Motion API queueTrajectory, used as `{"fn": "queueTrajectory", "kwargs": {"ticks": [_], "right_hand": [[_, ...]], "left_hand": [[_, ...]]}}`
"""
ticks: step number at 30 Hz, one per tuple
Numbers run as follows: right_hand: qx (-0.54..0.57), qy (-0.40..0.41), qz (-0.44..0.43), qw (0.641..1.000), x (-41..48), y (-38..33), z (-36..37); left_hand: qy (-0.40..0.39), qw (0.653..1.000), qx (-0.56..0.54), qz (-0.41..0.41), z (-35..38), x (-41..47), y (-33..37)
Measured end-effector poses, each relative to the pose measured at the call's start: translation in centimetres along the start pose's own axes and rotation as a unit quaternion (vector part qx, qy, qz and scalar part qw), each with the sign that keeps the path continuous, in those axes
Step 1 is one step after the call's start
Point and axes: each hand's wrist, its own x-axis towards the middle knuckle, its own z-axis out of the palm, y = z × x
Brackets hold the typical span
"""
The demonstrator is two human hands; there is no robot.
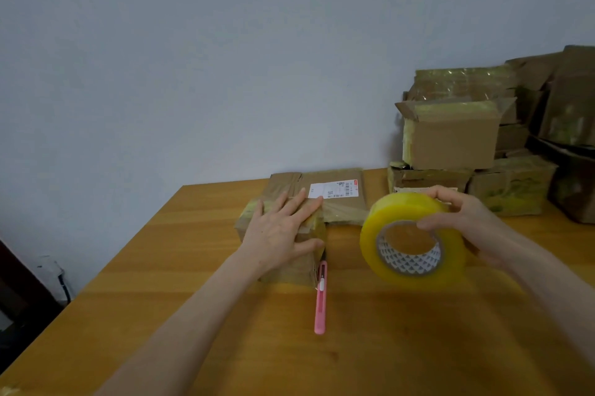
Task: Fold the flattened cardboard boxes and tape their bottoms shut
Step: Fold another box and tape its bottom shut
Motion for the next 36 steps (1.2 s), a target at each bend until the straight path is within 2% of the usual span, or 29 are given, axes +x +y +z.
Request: {"fn": "queueTrajectory", "kwargs": {"ticks": [4, 9, 12, 15, 24, 33, 36], "right_hand": [[-0.079, -0.017, 0.013, 0.997, -0.2, 0.9, 0.5], [-0.13, -0.034, -0.013, 0.991, -0.1, 1.4, 2.5], [-0.119, -0.011, -0.024, 0.992, 0.1, 1.8, 3.2], [-0.115, 0.026, -0.024, 0.993, 0.3, 2.5, 3.8], [-0.166, 0.06, -0.085, 0.981, -0.6, 2.8, 4.5], [-0.172, 0.056, -0.038, 0.983, -1.0, 2.3, 4.6], [-0.266, 0.07, -0.064, 0.959, -1.4, 1.9, 4.1]], "left_hand": [[0.004, 1.0, -0.018, 0.013, 0.1, -0.1, -0.2], [0.042, 0.998, -0.02, 0.036, 0.7, -0.2, -0.4], [0.058, 0.995, -0.046, 0.066, 0.5, 0.0, -1.4], [0.097, 0.991, -0.028, 0.09, 1.1, -0.3, -3.0], [0.074, 0.995, -0.035, 0.052, 0.9, -0.8, -2.7], [0.079, 0.995, -0.055, 0.021, 0.6, -2.1, -1.9], [0.078, 0.995, -0.055, 0.019, 0.5, -1.9, -1.8]]}}
